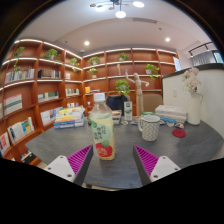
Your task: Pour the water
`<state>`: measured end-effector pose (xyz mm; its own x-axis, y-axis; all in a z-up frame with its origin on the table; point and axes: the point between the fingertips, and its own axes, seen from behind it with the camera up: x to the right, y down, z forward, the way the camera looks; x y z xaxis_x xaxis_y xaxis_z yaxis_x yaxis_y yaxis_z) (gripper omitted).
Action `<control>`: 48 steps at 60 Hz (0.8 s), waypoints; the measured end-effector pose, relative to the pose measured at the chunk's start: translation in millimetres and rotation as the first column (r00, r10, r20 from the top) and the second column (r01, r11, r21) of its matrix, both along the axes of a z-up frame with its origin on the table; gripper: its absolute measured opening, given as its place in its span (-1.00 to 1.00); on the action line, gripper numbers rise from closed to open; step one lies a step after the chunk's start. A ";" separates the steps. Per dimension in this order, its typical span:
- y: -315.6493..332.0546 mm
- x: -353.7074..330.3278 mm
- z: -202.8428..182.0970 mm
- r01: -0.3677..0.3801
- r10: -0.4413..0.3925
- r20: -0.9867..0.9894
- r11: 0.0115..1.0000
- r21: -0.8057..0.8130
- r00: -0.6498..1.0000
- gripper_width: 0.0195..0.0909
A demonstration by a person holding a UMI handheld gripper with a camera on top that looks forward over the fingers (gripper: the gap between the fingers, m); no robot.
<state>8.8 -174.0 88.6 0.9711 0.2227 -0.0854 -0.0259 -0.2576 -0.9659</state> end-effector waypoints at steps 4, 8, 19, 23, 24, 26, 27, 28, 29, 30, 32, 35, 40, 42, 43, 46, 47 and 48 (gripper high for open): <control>9.2 -22.8 -2.4 -0.022 0.022 -0.026 1.000 0.013 0.999 0.72; 22.3 -33.8 0.7 -0.027 0.028 -0.034 0.999 0.026 0.999 0.72; 65.8 -49.3 12.2 -0.018 0.020 -0.030 0.998 0.065 0.999 0.70; 79.0 -54.1 15.2 -0.020 0.022 -0.023 0.997 0.075 1.000 0.70; 81.9 -55.0 15.9 -0.020 0.021 -0.021 0.997 0.077 1.000 0.70; 87.6 -57.2 17.0 -0.021 0.023 -0.016 0.996 0.082 1.000 0.70; 90.1 -58.5 17.4 -0.023 0.024 -0.013 0.996 0.084 1.000 0.70; 92.3 -59.7 17.7 -0.024 0.025 -0.010 0.996 0.086 1.000 0.69; 94.8 -60.7 17.8 -0.026 0.026 -0.008 0.996 0.088 1.000 0.67; 97.0 -61.3 17.7 -0.027 0.027 -0.006 0.996 0.088 1.000 0.66; 100.9 -62.8 16.1 -0.027 0.028 -0.002 0.996 0.088 1.000 0.59; 105.9 -61.7 13.6 -0.017 0.016 0.006 0.996 0.085 1.000 0.38; 109.2 -56.7 13.2 0.002 -0.006 0.047 0.995 0.103 0.999 -0.13; 108.1 -58.9 13.8 -0.007 0.002 0.044 0.994 0.108 0.999 -0.17; 108.0 -58.7 13.3 -0.005 0.001 0.041 0.994 0.107 0.999 -0.19; 108.8 -59.9 11.7 -0.002 -0.002 0.030 0.994 0.114 1.000 -0.27; 108.6 -59.8 11.8 -0.004 0.000 0.032 0.993 0.118 0.999 -0.32; 108.7 -59.6 12.0 -0.004 0.000 0.033 0.993 0.121 0.999 -0.35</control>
